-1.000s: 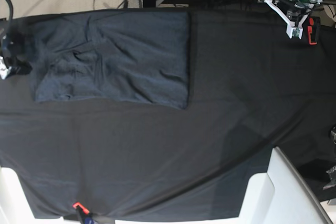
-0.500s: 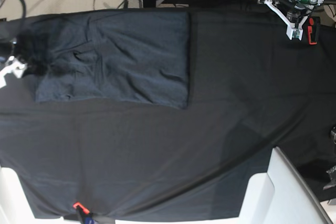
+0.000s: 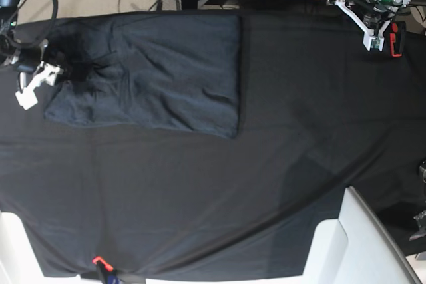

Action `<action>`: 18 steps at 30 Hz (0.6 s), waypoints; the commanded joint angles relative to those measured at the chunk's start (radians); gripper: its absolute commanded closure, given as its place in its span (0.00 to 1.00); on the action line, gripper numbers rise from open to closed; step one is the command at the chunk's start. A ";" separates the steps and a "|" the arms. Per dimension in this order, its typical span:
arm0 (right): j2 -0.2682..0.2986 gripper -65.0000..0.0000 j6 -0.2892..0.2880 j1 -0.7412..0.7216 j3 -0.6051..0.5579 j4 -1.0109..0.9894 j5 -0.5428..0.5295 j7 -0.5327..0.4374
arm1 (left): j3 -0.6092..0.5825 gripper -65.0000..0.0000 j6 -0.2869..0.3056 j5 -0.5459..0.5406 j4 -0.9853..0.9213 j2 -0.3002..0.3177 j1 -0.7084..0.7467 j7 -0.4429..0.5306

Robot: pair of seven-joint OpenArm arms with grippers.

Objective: Fold the T-shirt properly

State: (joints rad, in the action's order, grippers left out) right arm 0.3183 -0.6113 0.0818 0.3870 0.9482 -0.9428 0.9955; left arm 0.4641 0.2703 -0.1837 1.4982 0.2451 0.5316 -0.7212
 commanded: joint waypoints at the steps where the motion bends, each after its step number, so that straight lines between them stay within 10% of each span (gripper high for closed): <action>1: 0.012 0.45 0.037 0.020 -0.001 -0.008 0.106 0.076 | 0.006 1.00 0.001 0.003 0.012 0.015 0.003 0.010; 7: 0.005 0.99 0.037 0.002 -0.009 -0.010 0.106 0.082 | 0.006 1.00 0.001 0.003 0.015 0.013 0.003 0.010; 18: -0.012 1.00 0.064 0.011 -0.010 0.140 0.107 0.110 | 0.006 1.00 0.001 0.003 0.015 0.013 0.003 0.010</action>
State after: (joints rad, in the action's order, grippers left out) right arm 0.2924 -0.5377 0.0891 0.3748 1.0744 -0.8261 1.0882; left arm 0.4641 0.2703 -0.1841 1.4986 0.2455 0.5301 -0.7212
